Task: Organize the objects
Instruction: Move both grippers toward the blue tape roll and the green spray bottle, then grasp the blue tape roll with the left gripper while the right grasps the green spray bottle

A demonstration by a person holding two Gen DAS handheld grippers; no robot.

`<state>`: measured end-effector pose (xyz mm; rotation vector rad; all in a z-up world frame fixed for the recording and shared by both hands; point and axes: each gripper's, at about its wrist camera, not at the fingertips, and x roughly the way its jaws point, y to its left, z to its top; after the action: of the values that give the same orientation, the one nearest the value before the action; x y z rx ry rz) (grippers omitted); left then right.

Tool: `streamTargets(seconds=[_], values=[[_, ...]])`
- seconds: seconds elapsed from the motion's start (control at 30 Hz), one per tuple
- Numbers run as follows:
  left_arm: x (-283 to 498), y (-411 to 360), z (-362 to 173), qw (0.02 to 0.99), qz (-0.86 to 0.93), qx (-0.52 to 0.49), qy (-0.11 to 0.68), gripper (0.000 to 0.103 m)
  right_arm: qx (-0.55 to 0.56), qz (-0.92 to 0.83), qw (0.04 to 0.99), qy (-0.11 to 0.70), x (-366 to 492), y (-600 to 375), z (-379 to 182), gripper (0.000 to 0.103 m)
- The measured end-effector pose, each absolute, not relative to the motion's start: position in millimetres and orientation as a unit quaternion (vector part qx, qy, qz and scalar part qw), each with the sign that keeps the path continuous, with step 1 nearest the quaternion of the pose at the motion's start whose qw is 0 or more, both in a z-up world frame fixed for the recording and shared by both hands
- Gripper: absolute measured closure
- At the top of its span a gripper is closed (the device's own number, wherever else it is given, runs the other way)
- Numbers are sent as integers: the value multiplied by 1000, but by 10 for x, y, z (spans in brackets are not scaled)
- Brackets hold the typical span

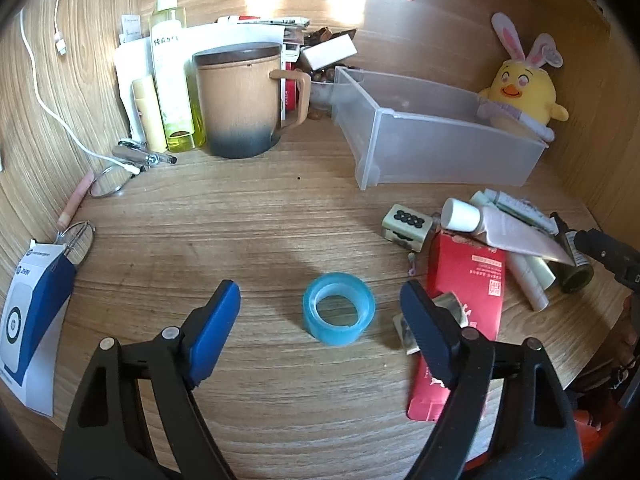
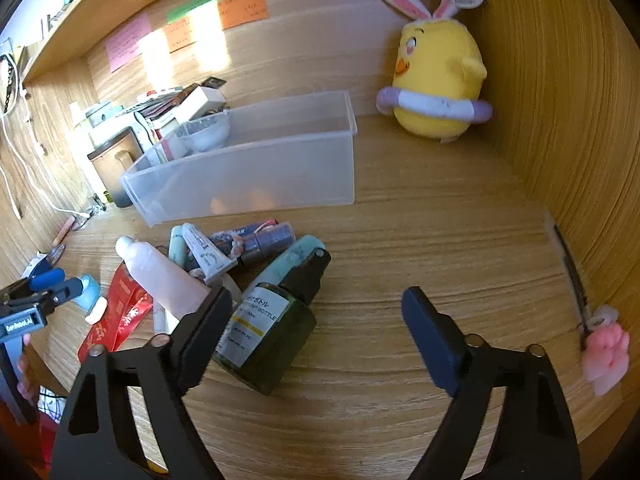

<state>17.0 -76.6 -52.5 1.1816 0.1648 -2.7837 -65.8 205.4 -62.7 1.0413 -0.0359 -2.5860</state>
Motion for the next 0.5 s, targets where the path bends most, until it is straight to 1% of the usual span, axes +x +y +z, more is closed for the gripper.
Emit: streamTargets(seconds=[0.17,0.23,0.3,0.37,0.43,0.47,0.5], values=[[108,-741,-612,59,-912,403,52,31,373,-910,182,-11,-653,2003,-676,22],[92,-742,-638,59,-911,406,51,37,379,-907,184,-4,-656,1954,-713,23],[76,-738,-664,61,-910,408,48,46,388,-902,187,5,-672,1906,-768,26],[73,-727,-678,65,-910,406,44,50,398,-897,192,0,-704,1898,-822,38],[68,-725,-684,67,-911,405,41,55,398,-898,188,0,-726,1912,-838,46],[64,-721,-685,67,-912,403,41,62,397,-899,183,2,-726,1921,-836,53],[61,-716,-682,67,-912,402,39,64,395,-900,182,0,-729,1935,-834,56]])
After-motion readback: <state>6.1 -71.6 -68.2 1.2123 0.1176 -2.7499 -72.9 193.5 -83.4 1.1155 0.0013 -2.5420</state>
